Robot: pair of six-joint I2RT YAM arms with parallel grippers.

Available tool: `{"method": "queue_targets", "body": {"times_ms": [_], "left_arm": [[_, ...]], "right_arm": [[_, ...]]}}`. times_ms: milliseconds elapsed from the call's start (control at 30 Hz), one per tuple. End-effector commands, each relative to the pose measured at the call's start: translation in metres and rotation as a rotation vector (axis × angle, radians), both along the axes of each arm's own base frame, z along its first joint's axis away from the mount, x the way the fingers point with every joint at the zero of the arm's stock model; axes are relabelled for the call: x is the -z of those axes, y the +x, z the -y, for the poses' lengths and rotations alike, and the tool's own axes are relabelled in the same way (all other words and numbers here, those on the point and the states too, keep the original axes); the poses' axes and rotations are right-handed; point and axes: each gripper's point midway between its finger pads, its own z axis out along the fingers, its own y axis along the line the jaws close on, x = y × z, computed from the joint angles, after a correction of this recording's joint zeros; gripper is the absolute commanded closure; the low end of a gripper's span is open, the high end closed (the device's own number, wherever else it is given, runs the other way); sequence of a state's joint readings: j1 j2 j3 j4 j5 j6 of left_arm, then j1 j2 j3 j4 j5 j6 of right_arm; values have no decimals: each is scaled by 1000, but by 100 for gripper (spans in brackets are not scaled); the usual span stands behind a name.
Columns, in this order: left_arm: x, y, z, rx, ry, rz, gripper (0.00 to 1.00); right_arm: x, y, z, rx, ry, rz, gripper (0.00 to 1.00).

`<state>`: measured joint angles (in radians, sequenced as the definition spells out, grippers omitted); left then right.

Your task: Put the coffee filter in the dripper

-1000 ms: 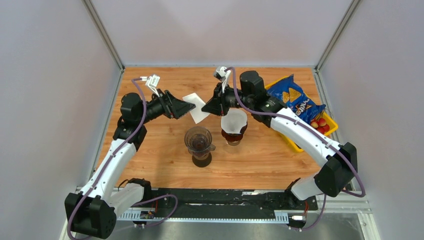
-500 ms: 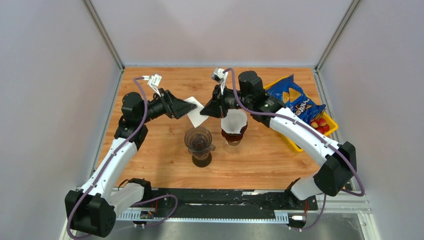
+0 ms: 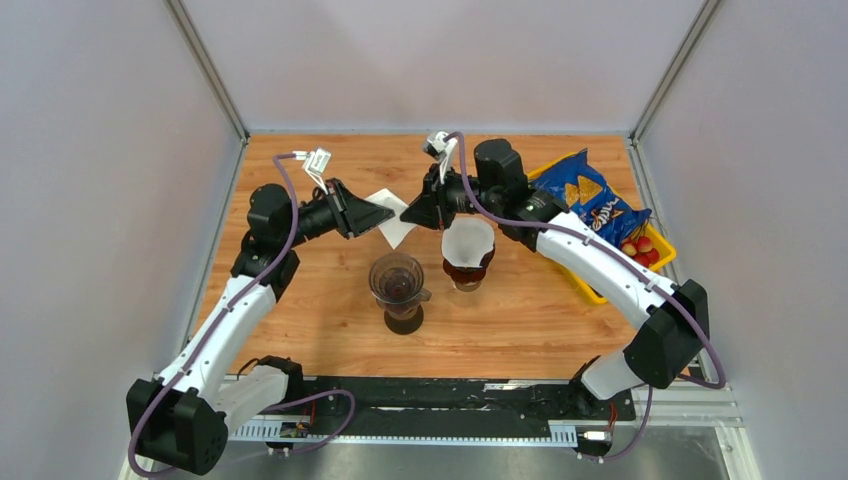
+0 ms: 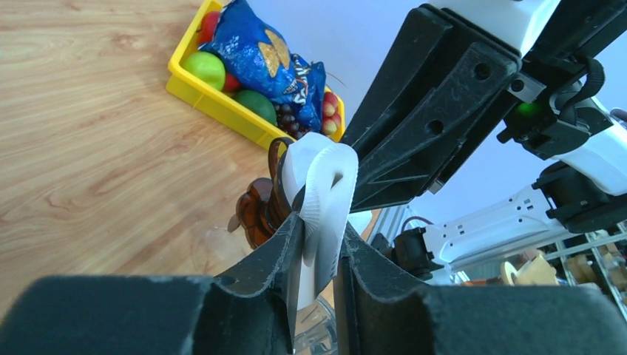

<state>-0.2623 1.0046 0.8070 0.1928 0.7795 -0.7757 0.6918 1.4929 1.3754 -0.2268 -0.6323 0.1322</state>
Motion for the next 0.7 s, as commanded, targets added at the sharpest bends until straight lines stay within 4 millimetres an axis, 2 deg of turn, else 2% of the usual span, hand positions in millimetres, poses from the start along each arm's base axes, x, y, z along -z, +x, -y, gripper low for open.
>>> {"method": "queue_targets", "body": {"times_ms": [0, 200, 233, 333, 467, 600, 667], "left_arm": [[-26, -3, 0, 1, -1, 86, 78], [-20, 1, -4, -40, 32, 82, 99], [-18, 2, -5, -46, 34, 84, 99], [-19, 1, -5, -47, 30, 106, 100], [-18, 1, -7, -49, 49, 133, 100], [-12, 3, -8, -56, 70, 142, 100], [-11, 2, -7, -46, 76, 149, 100]], "right_arm": [[-22, 7, -3, 22, 33, 59, 86], [-22, 13, 1, 71, 22, 68, 83], [-22, 13, 2, 73, 21, 67, 78], [-24, 16, 6, 105, 19, 67, 52], [-26, 41, 24, 297, 1, 87, 25], [-28, 61, 51, 488, -7, 90, 3], [-27, 66, 63, 560, -11, 93, 0]]}}
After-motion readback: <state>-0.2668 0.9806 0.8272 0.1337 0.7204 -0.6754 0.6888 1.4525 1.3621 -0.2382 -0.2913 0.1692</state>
